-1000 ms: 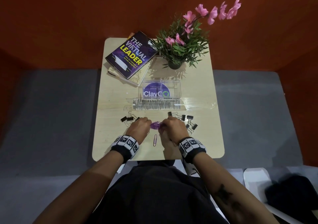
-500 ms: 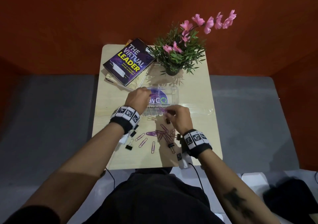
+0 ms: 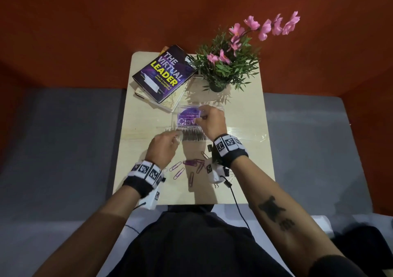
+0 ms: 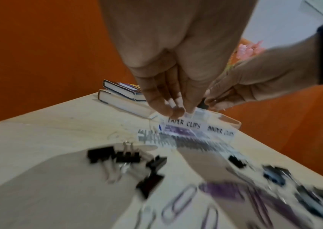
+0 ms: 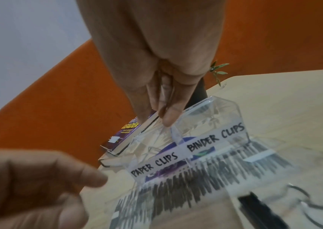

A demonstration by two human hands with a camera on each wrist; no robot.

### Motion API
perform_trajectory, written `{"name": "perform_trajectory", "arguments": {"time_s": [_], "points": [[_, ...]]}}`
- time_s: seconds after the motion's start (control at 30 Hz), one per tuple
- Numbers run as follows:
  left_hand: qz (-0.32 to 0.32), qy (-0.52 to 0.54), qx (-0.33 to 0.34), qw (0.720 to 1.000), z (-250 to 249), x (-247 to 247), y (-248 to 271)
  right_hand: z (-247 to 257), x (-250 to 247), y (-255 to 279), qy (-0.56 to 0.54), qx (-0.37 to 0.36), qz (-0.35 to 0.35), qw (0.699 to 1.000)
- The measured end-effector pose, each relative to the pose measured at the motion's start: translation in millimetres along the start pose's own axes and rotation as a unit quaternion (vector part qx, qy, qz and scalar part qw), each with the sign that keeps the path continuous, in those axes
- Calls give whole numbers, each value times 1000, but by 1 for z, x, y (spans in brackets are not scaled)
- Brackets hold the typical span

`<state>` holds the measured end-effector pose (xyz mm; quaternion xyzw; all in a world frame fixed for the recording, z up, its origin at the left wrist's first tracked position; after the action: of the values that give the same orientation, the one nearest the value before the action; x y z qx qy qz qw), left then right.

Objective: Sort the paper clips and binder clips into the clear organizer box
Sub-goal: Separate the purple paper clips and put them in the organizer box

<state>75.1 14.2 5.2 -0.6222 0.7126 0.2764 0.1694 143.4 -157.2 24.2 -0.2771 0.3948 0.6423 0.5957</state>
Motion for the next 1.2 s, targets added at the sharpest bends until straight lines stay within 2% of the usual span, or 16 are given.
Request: {"name": "perform_trajectory", "arguments": {"time_s": [0.07,0.17,0.23,0.33,0.47,0.53,0.63,0.7,0.87,0.97,1.07,1.2], "points": [[46,-33,3,998,10,9,24,-12,3,19,28,-11,-1,1000],[129,-85,9,988,24,27,51,-38,21,59,97,-35,73,992],[160,-107,-3,981,29,38,63,-56,32,86,150,-37,114,981],[189,-156,-22,969,32,55,73,-70,45,110,194,-42,124,972],[176,-177,-18,968,30,68,68,-61,62,120,213,-102,139,962],[173,-166,4,971,25,70,61,-56,67,119,179,-120,140,966],[164,-159,45,972,19,68,54,-59,55,116,127,-98,108,981],[166,-158,45,972,20,65,52,-68,45,118,130,-80,76,985],[216,-195,55,955,22,73,58,-93,44,137,182,-70,132,972],[178,-165,58,968,19,70,52,-101,40,135,158,-68,129,977],[139,-151,69,976,19,62,50,-97,35,129,161,-75,93,980],[113,-161,14,980,32,54,59,-76,47,126,195,-103,79,972]]}}
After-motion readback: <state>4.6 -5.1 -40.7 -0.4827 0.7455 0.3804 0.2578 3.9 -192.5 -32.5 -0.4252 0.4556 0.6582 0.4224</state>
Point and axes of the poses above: each hand's wrist, its own y-axis away from the middle knuckle, its own x-axis out of the palm, z = x × y, the point moved 5 cm from there along -y, towards the middle knuckle, and after that the axes turned 12 degrees about y, right-handed, at the moved point
